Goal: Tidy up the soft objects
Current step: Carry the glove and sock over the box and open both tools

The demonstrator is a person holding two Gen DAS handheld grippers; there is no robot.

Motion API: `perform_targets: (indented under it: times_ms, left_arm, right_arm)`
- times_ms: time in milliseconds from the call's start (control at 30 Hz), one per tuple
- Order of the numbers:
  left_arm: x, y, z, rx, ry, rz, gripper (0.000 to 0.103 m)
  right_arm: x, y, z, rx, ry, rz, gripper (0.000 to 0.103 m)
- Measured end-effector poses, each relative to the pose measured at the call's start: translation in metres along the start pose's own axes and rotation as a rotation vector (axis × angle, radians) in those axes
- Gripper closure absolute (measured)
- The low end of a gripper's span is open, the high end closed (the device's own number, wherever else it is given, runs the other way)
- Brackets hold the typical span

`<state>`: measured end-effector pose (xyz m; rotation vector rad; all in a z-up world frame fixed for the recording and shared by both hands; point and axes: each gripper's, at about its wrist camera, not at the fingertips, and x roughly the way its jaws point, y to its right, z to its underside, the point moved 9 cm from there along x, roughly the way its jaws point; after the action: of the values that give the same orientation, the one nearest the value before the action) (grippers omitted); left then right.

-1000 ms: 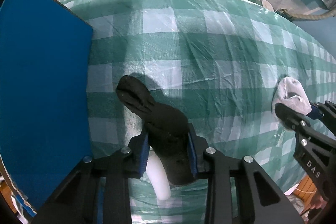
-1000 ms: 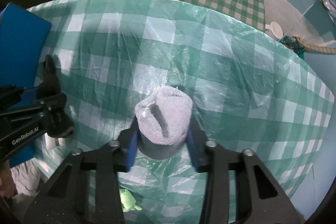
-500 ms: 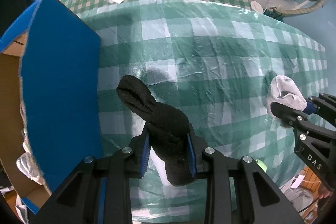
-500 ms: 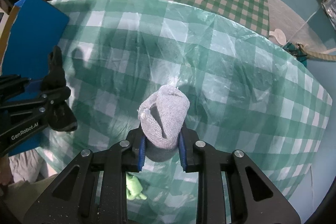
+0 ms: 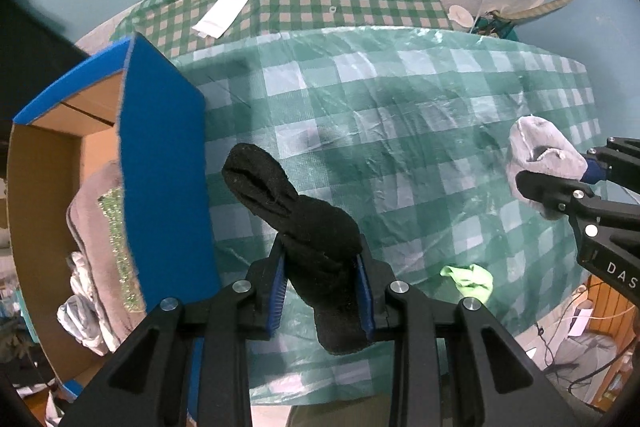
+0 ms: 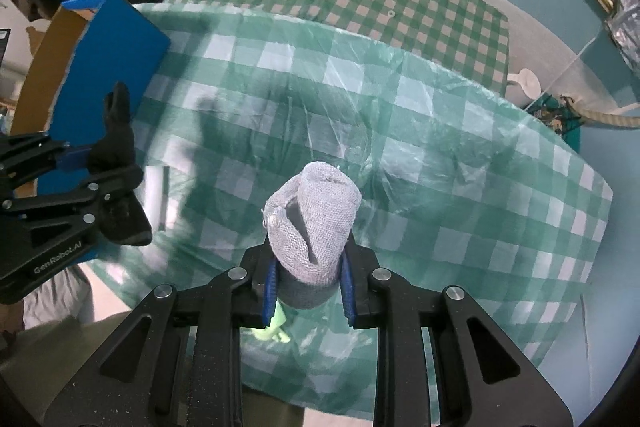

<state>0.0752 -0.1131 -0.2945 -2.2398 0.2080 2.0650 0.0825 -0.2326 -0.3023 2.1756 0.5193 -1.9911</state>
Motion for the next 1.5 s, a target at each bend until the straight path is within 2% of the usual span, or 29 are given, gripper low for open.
perform_targets:
  times_ms: [467, 800, 1133, 1500]
  left_arm:
    - [-0.054, -0.010, 0.014, -0.006, 0.059, 0.003, 0.073]
    - [-0.076, -0.029, 0.025, -0.067, 0.079, 0.020, 0.073]
    - [-0.085, -0.072, 0.041, -0.173, 0.087, 0.015, 0.073]
    - [-0.089, -0.132, 0.061, -0.308, 0.095, -0.003, 0.073]
  right_arm:
    - [-0.049, -0.034, -0.011, -0.078, 0.044, -0.018, 0.079]
    - [-0.068, -0.066, -0.023, -0.136, 0.063, -0.039, 0.079]
    - [-0.075, -0.120, -0.045, -0.222, 0.083, -0.074, 0.079]
    - [-0.063, -0.189, -0.070, -0.340, 0.073, -0.110, 0.079]
